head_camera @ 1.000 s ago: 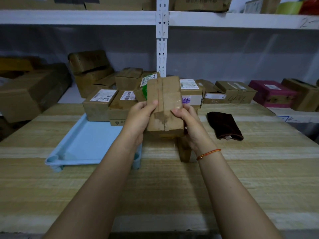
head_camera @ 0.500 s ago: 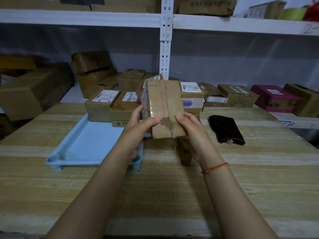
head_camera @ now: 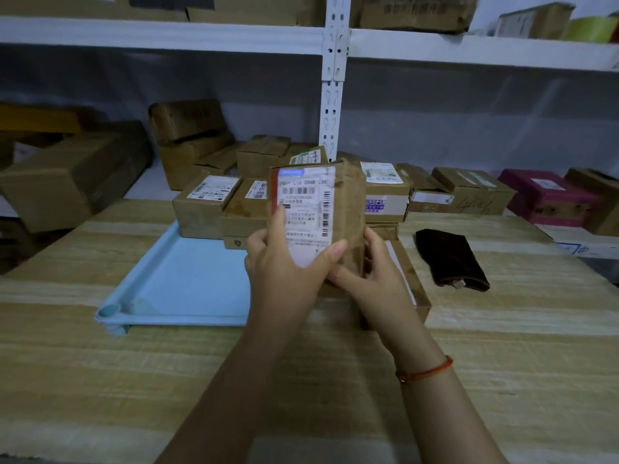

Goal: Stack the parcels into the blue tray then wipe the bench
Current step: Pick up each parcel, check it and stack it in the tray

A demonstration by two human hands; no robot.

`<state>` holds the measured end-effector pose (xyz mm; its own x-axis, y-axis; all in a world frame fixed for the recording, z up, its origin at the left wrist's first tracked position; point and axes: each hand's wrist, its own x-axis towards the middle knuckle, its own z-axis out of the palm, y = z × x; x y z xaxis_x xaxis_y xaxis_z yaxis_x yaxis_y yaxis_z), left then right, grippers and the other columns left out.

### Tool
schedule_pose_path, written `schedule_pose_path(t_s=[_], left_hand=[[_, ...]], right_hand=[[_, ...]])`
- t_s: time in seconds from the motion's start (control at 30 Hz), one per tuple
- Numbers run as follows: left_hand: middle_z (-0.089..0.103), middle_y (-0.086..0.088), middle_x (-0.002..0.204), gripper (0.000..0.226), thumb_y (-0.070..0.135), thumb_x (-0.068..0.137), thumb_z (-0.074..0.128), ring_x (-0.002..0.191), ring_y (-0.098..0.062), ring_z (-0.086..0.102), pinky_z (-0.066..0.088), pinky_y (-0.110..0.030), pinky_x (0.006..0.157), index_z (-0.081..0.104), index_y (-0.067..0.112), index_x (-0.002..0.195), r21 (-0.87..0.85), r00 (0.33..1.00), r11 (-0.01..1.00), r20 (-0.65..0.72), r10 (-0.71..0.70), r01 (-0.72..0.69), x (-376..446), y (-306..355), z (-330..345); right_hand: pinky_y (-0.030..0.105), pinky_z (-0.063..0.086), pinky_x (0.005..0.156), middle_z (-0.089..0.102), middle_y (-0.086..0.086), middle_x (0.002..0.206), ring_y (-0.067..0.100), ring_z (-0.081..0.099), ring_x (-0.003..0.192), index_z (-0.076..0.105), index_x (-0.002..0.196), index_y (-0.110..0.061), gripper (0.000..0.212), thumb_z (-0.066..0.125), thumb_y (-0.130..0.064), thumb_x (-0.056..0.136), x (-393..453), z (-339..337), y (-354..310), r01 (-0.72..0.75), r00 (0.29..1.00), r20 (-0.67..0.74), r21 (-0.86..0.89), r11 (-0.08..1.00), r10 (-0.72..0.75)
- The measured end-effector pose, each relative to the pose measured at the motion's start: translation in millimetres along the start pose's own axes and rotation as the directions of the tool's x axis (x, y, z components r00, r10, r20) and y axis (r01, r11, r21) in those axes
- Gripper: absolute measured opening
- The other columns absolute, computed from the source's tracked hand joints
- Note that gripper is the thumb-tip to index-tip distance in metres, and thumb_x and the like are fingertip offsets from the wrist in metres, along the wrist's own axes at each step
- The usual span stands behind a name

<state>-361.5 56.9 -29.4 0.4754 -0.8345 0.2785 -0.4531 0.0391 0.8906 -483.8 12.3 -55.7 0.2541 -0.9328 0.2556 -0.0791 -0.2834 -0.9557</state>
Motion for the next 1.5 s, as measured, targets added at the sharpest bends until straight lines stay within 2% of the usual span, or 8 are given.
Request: schedule_pose_path(t_s=[0.1, 0.23, 0.4, 0.77, 1.13, 1.27, 1.37, 1.5], left_hand=[[0.041, 0.002, 0.141, 0.070, 0.036, 0.087, 0.068, 0.125, -0.013, 0.044, 0.040, -0.022, 0.088, 0.033, 0.032, 0.147, -0.027, 0.996, 0.997, -0.059, 0.068, -0.070, 0.3, -1.9, -3.3], [0.056, 0.007, 0.131, 0.059, 0.024, 0.090, 0.066, 0.104, 0.000, 0.055, 0.045, -0.009, 0.070, 0.041, 0.027, 0.143, -0.146, 0.997, 0.989, -0.073, 0.021, -0.031, 1.7, -6.9, -11.5], [0.070, 0.006, 0.114, 0.034, 0.025, 0.089, 0.065, 0.100, -0.010, 0.069, 0.057, -0.019, 0.068, 0.058, 0.030, 0.123, -0.443, 0.969, 0.877, 0.229, -0.090, 0.186, -0.3, -9.9, -16.2], [0.073, -0.004, 0.111, 0.064, 0.012, 0.083, 0.070, 0.094, -0.014, 0.072, 0.059, -0.023, 0.071, 0.048, 0.028, 0.141, -0.526, 0.912, 0.783, 0.392, -0.122, 0.331, 5.6, -17.8, -16.7], [0.073, -0.009, 0.112, 0.071, 0.012, 0.074, 0.070, 0.098, -0.021, 0.072, 0.060, -0.027, 0.072, 0.048, 0.023, 0.141, -0.605, 0.902, 0.717, 0.426, -0.074, 0.345, 7.1, -20.4, -18.8], [0.068, -0.008, 0.122, 0.078, 0.008, 0.073, 0.073, 0.105, -0.022, 0.069, 0.059, -0.026, 0.071, 0.044, 0.023, 0.144, -0.635, 0.915, 0.690, 0.391, -0.101, 0.348, 7.3, -19.9, -17.6], [0.064, 0.007, 0.120, 0.076, 0.008, 0.076, 0.077, 0.109, -0.013, 0.064, 0.059, -0.023, 0.072, 0.043, 0.028, 0.142, -0.555, 0.963, 0.798, 0.247, -0.112, 0.235, 4.0, -15.7, -14.2], [0.044, 0.007, 0.143, 0.088, 0.030, 0.072, 0.083, 0.128, -0.015, 0.044, 0.049, -0.041, 0.099, 0.034, 0.036, 0.145, -0.094, 0.999, 0.995, -0.001, -0.042, 0.041, 1.7, -11.1, -7.1]], right_hand=[[0.041, 0.056, 0.093, 0.069, -0.012, 0.115, 0.009, 0.067, 0.107, 0.052, 0.130, -0.037, 0.064, 0.082, -0.036, 0.073, -0.5, -3.0, -0.1, -0.048, 0.999, -0.019, 0.139, 0.989, 0.051], [0.049, 0.054, 0.094, 0.073, 0.003, 0.111, 0.023, 0.070, 0.105, 0.044, 0.138, -0.028, 0.080, 0.079, -0.028, 0.066, 1.7, -7.6, 6.8, -0.131, 0.990, -0.004, 0.339, 0.931, 0.141], [0.047, 0.055, 0.082, 0.074, 0.010, 0.108, 0.029, 0.070, 0.101, 0.052, 0.128, -0.015, 0.079, 0.078, -0.022, 0.053, 3.7, -13.4, 8.7, -0.160, 0.987, 0.089, 0.560, 0.813, 0.132], [0.042, 0.057, 0.081, 0.072, 0.009, 0.113, 0.024, 0.070, 0.102, 0.059, 0.125, -0.015, 0.054, 0.058, -0.009, 0.070, 5.3, -20.7, 12.8, -0.159, 0.987, 0.100, 0.630, 0.760, 0.124], [0.046, 0.054, 0.087, 0.071, 0.010, 0.117, 0.029, 0.067, 0.109, 0.056, 0.130, -0.015, 0.061, 0.060, -0.011, 0.070, 3.8, -22.5, 12.7, -0.145, 0.989, 0.094, 0.570, 0.809, 0.112], [0.033, 0.055, 0.075, 0.073, 0.006, 0.111, 0.022, 0.070, 0.101, 0.058, 0.126, -0.017, 0.055, 0.060, -0.013, 0.072, 3.7, -22.9, 14.5, -0.146, 0.989, 0.056, 0.483, 0.864, 0.136], [0.028, 0.052, 0.076, 0.071, 0.000, 0.114, 0.018, 0.067, 0.105, 0.053, 0.133, -0.022, 0.056, 0.065, -0.017, 0.079, 4.0, -17.1, 11.4, -0.145, 0.983, -0.064, 0.298, 0.943, 0.171], [0.016, 0.046, 0.075, 0.060, -0.013, 0.114, 0.002, 0.059, 0.104, 0.040, 0.139, -0.023, 0.058, 0.068, -0.016, 0.088, 0.7, -10.2, 3.0, -0.134, 0.979, -0.123, 0.220, 0.966, 0.164]])
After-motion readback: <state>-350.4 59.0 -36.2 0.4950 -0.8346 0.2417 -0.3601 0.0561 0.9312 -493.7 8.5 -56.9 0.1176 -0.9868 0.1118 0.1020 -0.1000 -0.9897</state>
